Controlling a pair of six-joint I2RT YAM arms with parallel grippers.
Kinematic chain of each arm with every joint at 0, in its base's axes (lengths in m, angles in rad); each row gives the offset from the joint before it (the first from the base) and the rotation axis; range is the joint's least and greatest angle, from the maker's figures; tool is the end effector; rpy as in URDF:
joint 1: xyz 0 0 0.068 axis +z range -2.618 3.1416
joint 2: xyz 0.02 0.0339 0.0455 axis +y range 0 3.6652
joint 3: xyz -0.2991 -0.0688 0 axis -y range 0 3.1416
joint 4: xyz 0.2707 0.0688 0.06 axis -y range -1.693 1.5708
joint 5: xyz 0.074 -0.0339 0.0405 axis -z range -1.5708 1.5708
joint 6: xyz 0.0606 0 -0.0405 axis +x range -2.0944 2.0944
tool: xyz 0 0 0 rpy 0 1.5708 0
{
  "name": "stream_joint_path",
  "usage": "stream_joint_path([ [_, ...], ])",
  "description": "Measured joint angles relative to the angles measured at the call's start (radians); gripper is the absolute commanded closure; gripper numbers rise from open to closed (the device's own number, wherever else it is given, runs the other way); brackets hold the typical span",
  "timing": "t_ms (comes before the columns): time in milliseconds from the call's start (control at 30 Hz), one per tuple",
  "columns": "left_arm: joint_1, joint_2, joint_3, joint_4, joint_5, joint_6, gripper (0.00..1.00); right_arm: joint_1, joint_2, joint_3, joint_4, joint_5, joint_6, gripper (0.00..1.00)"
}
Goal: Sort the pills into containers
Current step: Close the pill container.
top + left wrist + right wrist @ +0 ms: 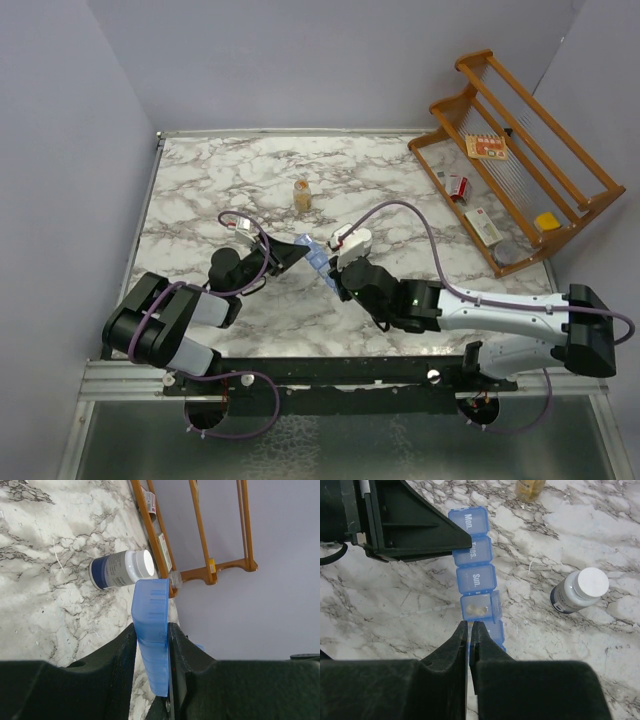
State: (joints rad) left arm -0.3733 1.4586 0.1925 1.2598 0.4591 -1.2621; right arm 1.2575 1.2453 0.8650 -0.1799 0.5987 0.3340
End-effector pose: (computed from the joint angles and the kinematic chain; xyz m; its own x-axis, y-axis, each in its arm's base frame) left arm 0.2260 -0.1174 0.1697 -0.7064 -0.6406 -0.3012 0.2191 0.2067 -0.9536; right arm 0.1259 0.2778 0.2862 -0.3641 -0.2452 -0.8985 -0.5497 0.8353 -0.0052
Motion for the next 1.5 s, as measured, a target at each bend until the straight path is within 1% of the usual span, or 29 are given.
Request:
stream_joint_path([
  [167,0.000,0.000,0.005,-0.019,0.019,-0.016,0.92,0.000,0.077,0.008,0.033,0.005,-0.037,0.99],
  [367,-0.002,-0.017,0.014,-0.061,0.042,-0.036,0.92,0.000,0.104,0.027,0.053,0.017,-0.060,0.98],
  [667,-0.007,-0.169,0.015,-0.189,0.051,-0.026,0.92,0.000,0.138,0.037,0.072,0.033,-0.063,0.98],
  [767,-0.007,-0.194,0.015,-0.217,0.050,-0.020,0.93,0.000,0.143,0.037,0.074,0.035,-0.062,0.95],
  [967,-0.007,-0.198,0.015,-0.257,0.050,-0.007,0.93,0.000,0.144,0.037,0.073,0.040,-0.057,0.77],
  [1000,-0.006,-0.198,0.015,-0.259,0.050,-0.005,0.93,0.000,0.144,0.037,0.073,0.040,-0.056,0.75],
  [1100,-0.006,-0.198,0.015,-0.266,0.050,0.000,0.93,0.000,0.144,0.037,0.073,0.041,-0.055,0.75],
  [1233,-0.007,-0.198,0.015,-0.268,0.050,0.002,0.93,0.000,0.144,0.037,0.073,0.041,-0.051,0.70],
  [1500,-0.007,-0.198,0.026,-0.275,0.049,0.007,0.93,0.000,0.137,0.037,0.076,0.039,-0.053,0.71],
])
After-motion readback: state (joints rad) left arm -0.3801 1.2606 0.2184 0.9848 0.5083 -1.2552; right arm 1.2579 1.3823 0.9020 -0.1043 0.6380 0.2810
